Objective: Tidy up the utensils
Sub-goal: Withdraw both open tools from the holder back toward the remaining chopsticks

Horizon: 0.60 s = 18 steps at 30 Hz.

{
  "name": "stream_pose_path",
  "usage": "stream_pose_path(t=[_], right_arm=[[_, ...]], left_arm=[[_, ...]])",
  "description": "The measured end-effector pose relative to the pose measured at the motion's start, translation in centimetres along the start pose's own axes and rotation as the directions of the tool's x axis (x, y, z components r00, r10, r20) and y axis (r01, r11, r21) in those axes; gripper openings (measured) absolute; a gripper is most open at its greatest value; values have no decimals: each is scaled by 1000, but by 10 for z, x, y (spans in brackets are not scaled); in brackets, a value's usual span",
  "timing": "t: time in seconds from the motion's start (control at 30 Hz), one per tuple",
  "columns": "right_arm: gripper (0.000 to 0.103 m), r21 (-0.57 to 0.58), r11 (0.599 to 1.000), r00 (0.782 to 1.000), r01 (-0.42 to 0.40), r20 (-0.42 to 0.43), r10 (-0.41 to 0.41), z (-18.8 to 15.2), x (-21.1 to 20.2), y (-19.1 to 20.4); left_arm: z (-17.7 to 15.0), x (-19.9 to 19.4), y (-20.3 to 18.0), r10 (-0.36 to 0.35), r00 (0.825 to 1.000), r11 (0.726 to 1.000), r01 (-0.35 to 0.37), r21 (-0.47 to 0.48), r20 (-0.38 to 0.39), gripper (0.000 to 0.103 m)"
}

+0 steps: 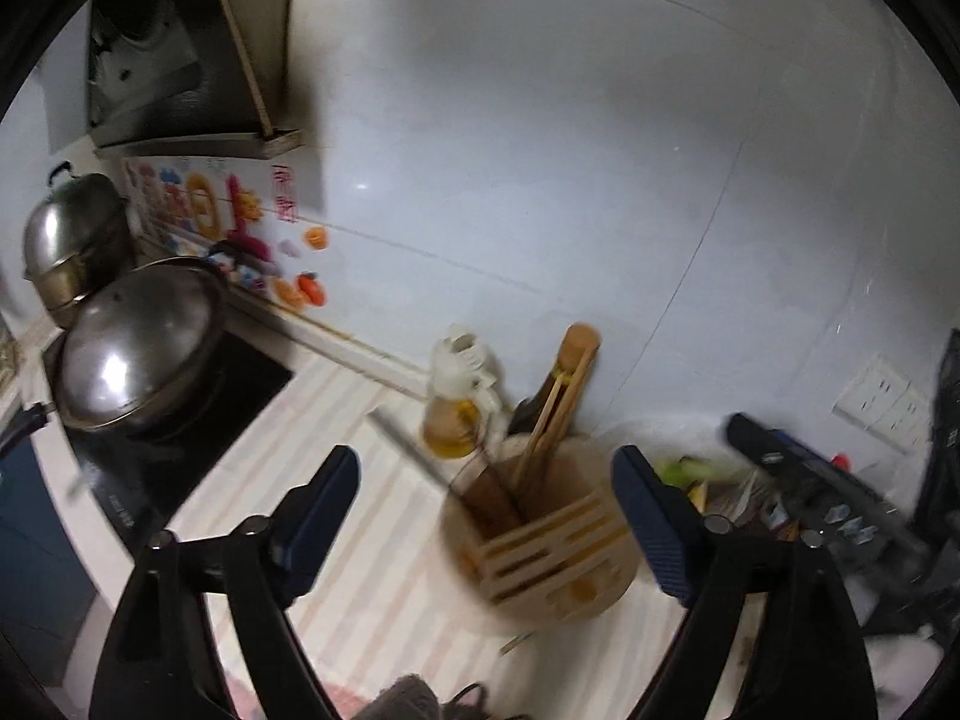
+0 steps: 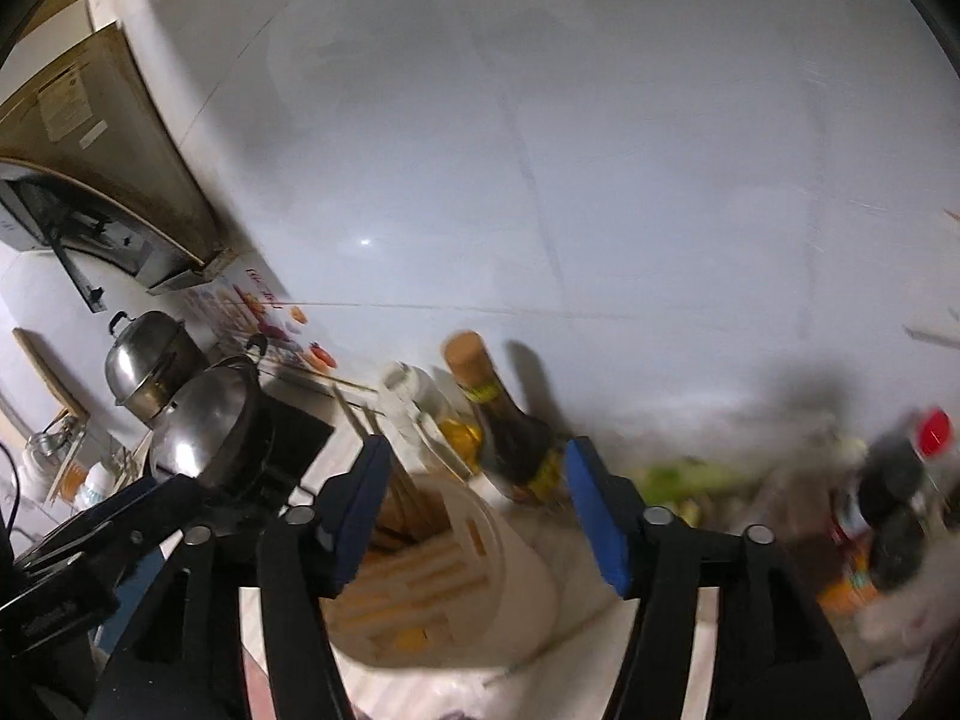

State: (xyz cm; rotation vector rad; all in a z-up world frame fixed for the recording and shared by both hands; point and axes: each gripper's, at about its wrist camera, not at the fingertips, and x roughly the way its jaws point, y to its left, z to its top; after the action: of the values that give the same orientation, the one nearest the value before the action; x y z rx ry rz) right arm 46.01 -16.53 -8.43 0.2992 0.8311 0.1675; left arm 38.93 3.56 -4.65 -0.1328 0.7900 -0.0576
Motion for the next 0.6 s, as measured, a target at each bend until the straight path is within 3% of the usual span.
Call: stream_pose_path(t=[0.1,0.23,0.4,0.6], right_arm=[[83,43,998,999,40,-4,-40,-22,-22,-15],[101,60,993,994,105,-8,-105,-58,-48,-39],[103,80,974,977,213,-39,-211,-106,-67,-68],[103,225,922,942,316,-191,-276,-167,-83,-143]], left_arm=[[-26,-10,6,37,999,999,-37,-2,17,103],[-61,-10,8,61,998,998,-61,4,-16,103],[-103,8,-5,44,993,998,-39,40,-112,103],[-157,38,-49,59,973,986,-22,164,-223,103]])
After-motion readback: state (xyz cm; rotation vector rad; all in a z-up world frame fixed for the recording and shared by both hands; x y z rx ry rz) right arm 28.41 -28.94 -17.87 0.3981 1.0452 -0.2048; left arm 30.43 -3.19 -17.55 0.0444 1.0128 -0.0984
